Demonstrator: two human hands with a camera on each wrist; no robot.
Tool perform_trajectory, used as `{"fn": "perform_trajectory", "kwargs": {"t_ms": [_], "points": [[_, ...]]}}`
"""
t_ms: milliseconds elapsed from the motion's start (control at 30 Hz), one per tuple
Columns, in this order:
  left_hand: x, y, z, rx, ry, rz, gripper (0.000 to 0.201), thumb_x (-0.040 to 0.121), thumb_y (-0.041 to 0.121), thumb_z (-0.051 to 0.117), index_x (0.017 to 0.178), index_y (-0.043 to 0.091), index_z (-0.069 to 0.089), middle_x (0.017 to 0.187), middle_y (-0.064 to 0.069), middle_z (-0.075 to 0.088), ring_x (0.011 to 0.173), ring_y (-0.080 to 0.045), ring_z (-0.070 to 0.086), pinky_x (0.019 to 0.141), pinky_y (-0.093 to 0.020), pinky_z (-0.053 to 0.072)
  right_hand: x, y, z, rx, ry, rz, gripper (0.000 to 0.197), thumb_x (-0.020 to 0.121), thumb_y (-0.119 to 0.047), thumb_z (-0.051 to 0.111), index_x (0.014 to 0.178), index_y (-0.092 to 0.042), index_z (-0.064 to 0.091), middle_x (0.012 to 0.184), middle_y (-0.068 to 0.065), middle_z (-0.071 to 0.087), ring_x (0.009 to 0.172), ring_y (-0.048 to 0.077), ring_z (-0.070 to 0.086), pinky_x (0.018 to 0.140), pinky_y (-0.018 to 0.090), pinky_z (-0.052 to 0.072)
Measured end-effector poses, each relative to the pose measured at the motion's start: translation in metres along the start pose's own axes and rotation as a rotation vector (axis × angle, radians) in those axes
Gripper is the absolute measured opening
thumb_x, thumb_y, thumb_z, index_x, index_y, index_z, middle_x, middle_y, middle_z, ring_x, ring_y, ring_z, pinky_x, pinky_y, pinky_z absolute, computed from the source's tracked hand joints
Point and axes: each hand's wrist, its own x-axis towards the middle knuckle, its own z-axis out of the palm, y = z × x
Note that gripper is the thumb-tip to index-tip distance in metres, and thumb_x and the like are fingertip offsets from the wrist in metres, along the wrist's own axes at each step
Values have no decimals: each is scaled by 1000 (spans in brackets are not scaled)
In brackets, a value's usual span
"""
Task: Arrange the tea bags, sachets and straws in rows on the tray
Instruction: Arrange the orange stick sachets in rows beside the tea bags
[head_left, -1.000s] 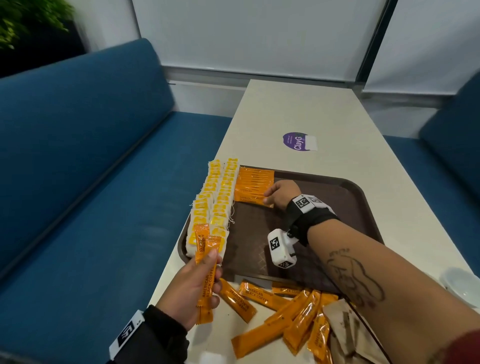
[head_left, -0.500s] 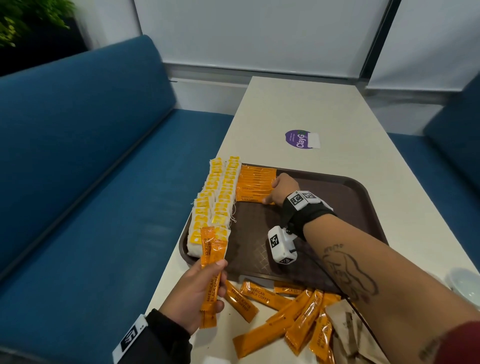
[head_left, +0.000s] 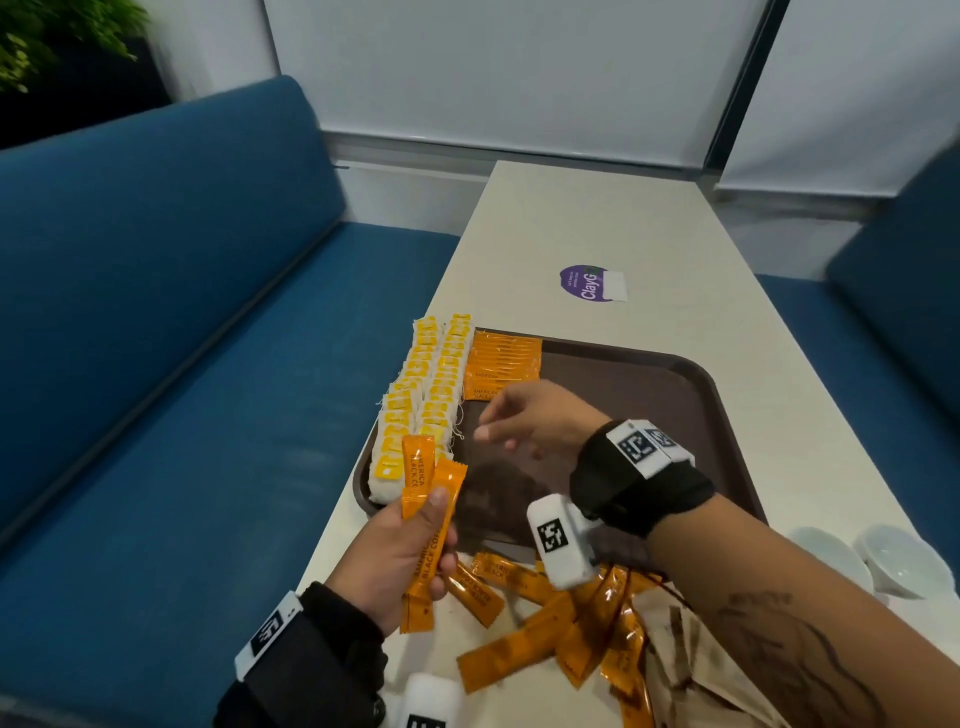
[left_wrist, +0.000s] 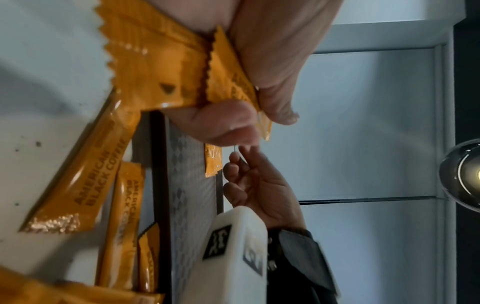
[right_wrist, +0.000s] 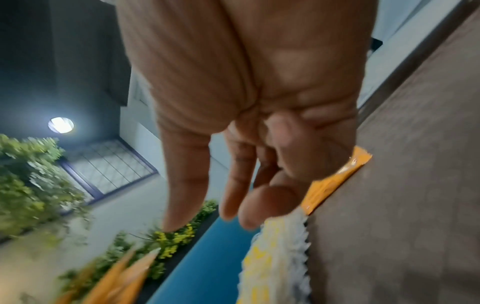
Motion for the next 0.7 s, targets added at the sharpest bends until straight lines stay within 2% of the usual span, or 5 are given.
{"fn": "perform_trajectory", "kwargs": {"t_ms": [100, 300, 500, 633, 700], "points": [[-1, 1, 8, -27, -27, -11, 48, 70, 52, 52, 93, 10, 53, 60, -5, 51, 42, -11, 48, 33, -16, 37, -30, -6, 15, 99, -199, 0, 10, 87, -26, 65, 88, -17, 62, 73, -5, 62, 57, 2, 53, 47, 15, 35], [-8, 0, 17, -39, -38, 24, 47, 69, 53, 52, 90, 10, 49, 62, -4, 47, 41, -11, 46, 33, -16, 36, -63, 0, 36, 666, -117, 30, 28, 95, -33, 51, 77, -12, 58, 62, 1, 59, 49, 10, 49, 37, 17, 28], [-18, 0, 18, 22, -38, 42, 44, 70, 54, 51, 92, 16, 55, 63, -3, 45, 43, -11, 47, 35, -17, 36, -81, 5, 48, 464, -15, -67, 9, 87, -12, 65, 85, -13, 57, 71, 1, 61, 48, 3, 52, 40, 15, 36], [-20, 1, 11, 100, -33, 48, 22, 81, 36, 59, 86, 15, 54, 65, -3, 46, 47, -10, 47, 37, -18, 36, -81, 13, 43, 566, 82, -67, 15, 82, -3, 69, 83, -11, 55, 81, 12, 62, 60, 19, 56, 50, 24, 42], [-20, 1, 4, 150, -27, 48, 14, 84, 23, 62, 83, 13, 51, 59, -1, 45, 46, -9, 44, 37, -17, 34, -81, 16, 37, 506, 130, -98, 21, 76, 0, 73, 83, -13, 58, 83, 9, 65, 73, 23, 58, 59, 26, 45]]}}
